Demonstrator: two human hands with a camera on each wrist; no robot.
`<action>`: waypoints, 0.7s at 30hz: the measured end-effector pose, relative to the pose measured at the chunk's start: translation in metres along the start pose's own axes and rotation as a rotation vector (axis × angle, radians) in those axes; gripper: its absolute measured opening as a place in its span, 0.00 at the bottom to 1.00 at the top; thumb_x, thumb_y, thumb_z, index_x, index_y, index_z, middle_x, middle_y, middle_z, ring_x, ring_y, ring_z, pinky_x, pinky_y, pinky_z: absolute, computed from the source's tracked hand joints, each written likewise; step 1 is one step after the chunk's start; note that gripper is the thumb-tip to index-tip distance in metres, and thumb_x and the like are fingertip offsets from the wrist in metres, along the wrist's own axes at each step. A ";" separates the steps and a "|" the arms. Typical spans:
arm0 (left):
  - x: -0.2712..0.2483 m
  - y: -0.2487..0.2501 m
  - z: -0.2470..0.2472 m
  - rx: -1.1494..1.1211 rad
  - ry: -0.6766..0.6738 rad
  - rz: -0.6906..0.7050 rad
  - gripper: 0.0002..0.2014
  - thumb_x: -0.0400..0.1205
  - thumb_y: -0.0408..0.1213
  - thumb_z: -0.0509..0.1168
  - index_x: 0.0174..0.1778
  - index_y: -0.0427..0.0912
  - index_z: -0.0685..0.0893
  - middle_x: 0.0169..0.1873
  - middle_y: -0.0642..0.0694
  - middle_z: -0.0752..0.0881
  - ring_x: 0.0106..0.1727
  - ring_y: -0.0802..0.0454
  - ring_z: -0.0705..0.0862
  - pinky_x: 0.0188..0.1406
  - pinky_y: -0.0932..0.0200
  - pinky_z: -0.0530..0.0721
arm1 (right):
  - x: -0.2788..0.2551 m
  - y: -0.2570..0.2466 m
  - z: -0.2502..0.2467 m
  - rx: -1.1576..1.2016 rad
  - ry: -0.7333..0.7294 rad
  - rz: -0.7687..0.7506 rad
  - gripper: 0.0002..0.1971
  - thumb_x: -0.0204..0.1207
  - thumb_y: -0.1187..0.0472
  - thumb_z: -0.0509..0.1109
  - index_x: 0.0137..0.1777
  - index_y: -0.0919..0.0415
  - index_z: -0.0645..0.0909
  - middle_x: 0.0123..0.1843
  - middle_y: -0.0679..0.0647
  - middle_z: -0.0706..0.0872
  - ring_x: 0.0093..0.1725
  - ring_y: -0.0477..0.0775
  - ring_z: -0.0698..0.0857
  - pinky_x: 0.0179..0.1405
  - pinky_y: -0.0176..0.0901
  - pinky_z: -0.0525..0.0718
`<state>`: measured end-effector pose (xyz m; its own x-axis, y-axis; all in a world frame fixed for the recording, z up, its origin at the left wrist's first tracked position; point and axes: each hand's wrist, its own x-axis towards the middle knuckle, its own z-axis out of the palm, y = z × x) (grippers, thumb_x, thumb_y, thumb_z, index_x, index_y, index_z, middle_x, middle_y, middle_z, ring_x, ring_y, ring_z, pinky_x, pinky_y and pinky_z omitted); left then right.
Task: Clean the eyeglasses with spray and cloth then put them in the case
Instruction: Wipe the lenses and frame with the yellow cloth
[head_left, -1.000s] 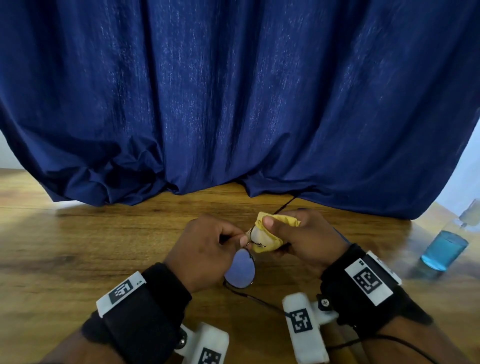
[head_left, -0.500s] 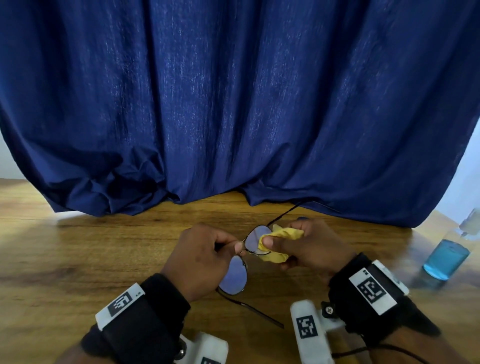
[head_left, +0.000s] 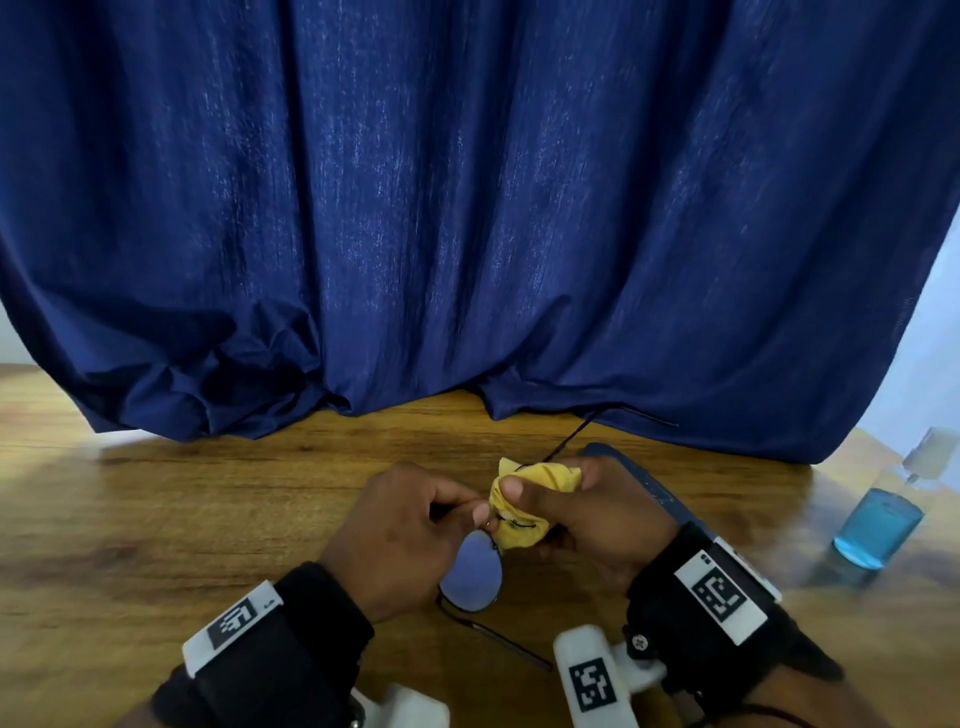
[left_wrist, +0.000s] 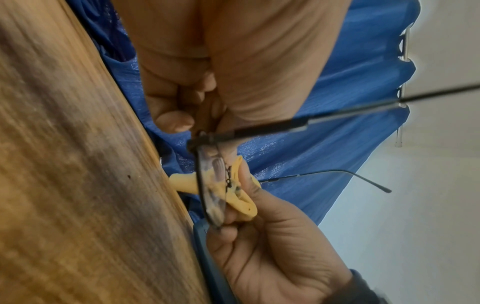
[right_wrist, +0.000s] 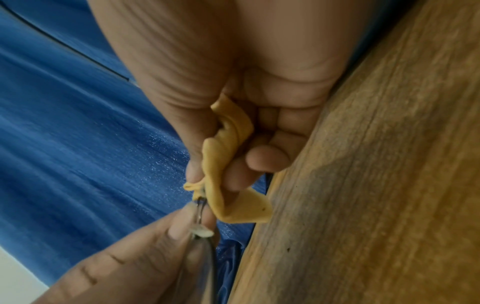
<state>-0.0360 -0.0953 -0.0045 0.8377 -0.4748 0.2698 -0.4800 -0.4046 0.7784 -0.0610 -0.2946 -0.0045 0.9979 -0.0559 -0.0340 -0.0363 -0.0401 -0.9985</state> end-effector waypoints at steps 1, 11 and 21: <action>0.000 0.000 -0.001 0.005 -0.002 0.003 0.09 0.85 0.39 0.71 0.43 0.51 0.96 0.40 0.63 0.95 0.45 0.69 0.91 0.47 0.67 0.88 | -0.001 -0.001 0.000 0.001 -0.001 0.003 0.14 0.69 0.56 0.80 0.44 0.69 0.89 0.39 0.63 0.92 0.40 0.64 0.89 0.33 0.47 0.86; 0.002 -0.006 -0.006 0.040 0.031 0.034 0.08 0.84 0.38 0.71 0.44 0.50 0.97 0.39 0.62 0.95 0.43 0.68 0.91 0.41 0.70 0.86 | -0.003 -0.007 -0.004 0.078 0.015 0.042 0.24 0.61 0.62 0.85 0.56 0.73 0.88 0.53 0.68 0.93 0.55 0.66 0.92 0.60 0.57 0.89; 0.001 -0.006 -0.001 0.017 0.009 0.005 0.09 0.84 0.40 0.71 0.42 0.51 0.96 0.37 0.61 0.95 0.42 0.60 0.92 0.45 0.50 0.91 | -0.003 -0.008 -0.005 0.062 0.081 0.070 0.12 0.65 0.65 0.85 0.45 0.71 0.89 0.43 0.63 0.94 0.39 0.57 0.92 0.34 0.43 0.88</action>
<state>-0.0318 -0.0928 -0.0083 0.8372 -0.4704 0.2789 -0.4888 -0.4149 0.7674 -0.0640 -0.2992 0.0041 0.9853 -0.1365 -0.1027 -0.0998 0.0283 -0.9946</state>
